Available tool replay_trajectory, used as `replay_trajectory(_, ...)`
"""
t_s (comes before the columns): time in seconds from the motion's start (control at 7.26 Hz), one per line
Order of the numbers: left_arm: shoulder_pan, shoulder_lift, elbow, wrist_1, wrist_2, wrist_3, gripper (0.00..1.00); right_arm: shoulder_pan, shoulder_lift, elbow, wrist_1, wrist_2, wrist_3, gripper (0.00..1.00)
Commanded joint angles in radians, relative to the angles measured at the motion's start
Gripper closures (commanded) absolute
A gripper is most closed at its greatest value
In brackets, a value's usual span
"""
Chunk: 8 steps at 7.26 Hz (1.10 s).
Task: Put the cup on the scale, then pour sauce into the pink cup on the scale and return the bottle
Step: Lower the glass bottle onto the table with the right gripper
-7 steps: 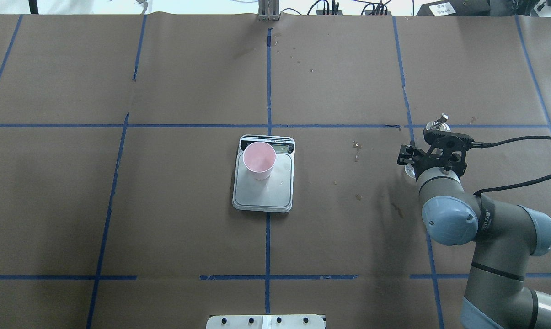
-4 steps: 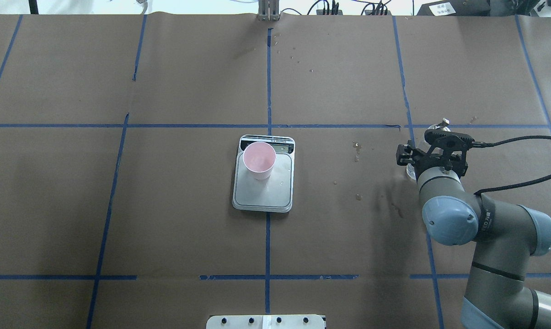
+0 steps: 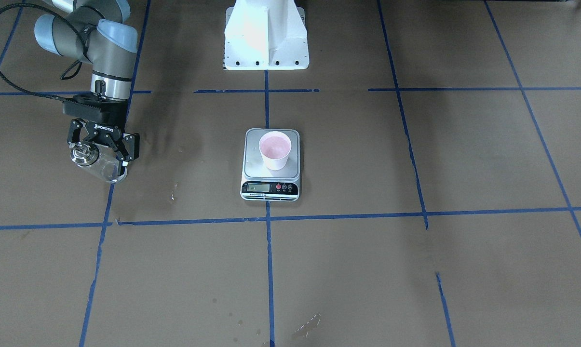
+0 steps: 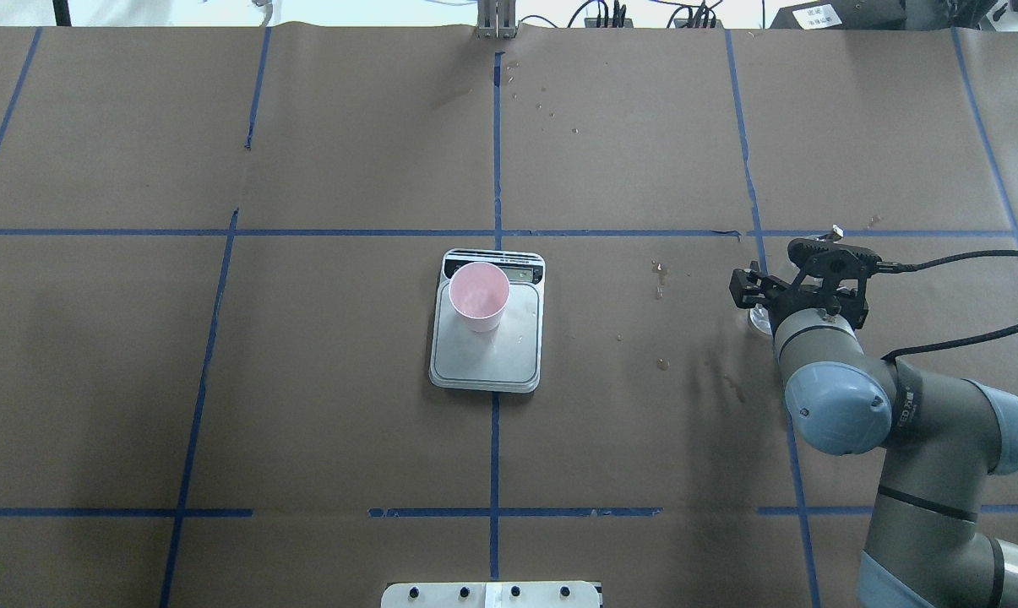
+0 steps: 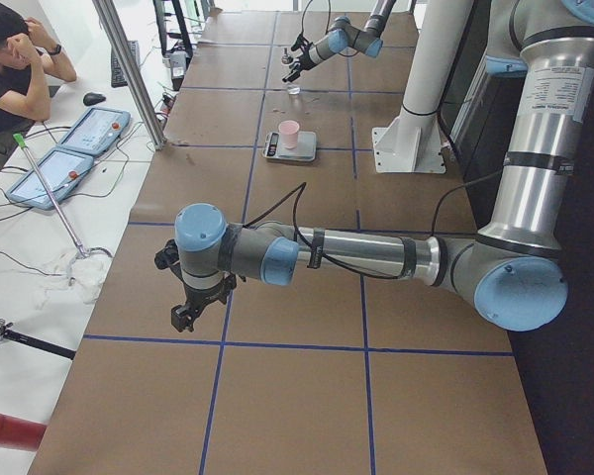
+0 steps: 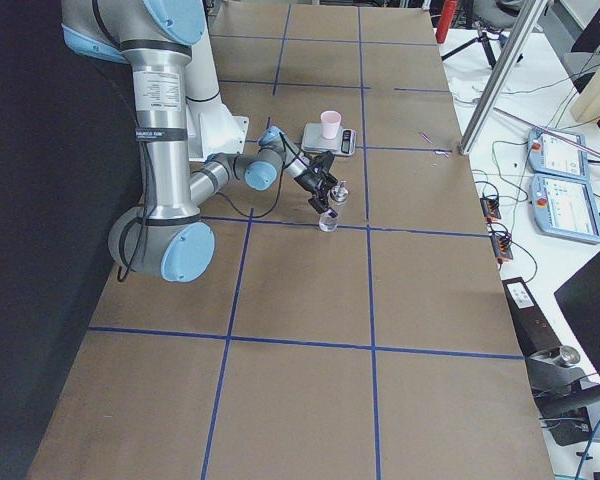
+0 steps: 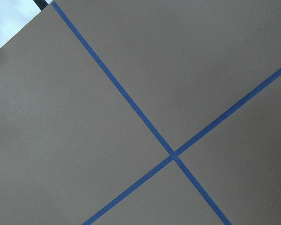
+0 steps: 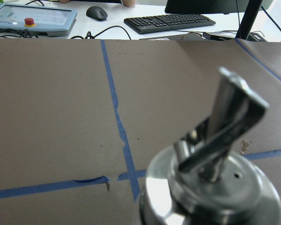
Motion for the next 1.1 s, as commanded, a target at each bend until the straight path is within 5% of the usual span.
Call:
replay_trajectory(0.0, 0.000, 0.000, 0.000, 0.000, 0.000, 0.000, 0.00, 0.000, -0.034, 0.044, -0.007, 0.040, 0.000, 0.00)
replay_trajectory(0.69, 0.000, -0.001, -0.002, 0.000, 0.000, 0.000, 0.00, 0.000, -0.057, 0.075, -0.012, 0.152, -0.001, 0.00)
replay_trajectory(0.96, 0.000, 0.000, -0.005, 0.000, -0.002, 0.000, 0.00, -0.002, -0.055, 0.136, -0.120, 0.207, -0.001, 0.00)
